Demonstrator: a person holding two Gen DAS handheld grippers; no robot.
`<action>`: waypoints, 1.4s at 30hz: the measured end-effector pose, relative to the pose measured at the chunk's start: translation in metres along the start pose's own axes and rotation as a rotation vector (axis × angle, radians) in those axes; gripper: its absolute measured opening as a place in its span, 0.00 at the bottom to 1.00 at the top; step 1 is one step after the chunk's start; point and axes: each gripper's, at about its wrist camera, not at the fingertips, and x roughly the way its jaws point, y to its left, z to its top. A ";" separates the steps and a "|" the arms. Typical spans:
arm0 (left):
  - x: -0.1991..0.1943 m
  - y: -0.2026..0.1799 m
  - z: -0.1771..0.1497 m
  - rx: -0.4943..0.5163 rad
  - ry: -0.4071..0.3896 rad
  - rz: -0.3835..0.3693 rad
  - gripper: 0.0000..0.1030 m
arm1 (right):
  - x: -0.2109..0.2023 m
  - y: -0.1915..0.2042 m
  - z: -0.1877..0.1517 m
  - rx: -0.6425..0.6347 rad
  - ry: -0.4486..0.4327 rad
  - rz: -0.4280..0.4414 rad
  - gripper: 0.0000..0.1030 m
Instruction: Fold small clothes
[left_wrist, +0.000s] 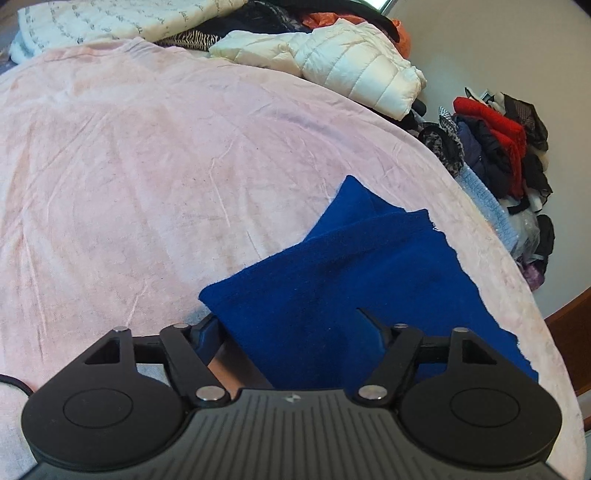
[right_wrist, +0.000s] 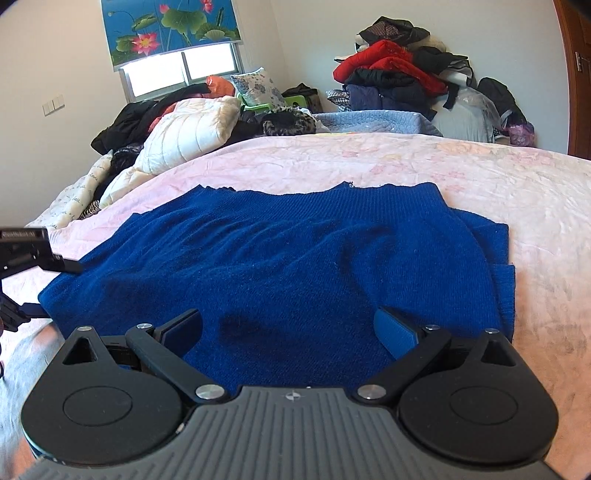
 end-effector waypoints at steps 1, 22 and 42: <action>0.000 0.000 -0.001 0.000 -0.006 0.014 0.49 | 0.000 -0.001 0.000 0.003 -0.001 0.002 0.96; -0.055 -0.106 -0.122 1.006 -0.358 -0.069 0.12 | -0.004 -0.012 0.000 0.071 -0.026 0.052 0.96; -0.040 -0.091 -0.152 1.075 -0.301 -0.123 0.12 | 0.024 -0.004 0.079 0.409 0.165 0.326 0.98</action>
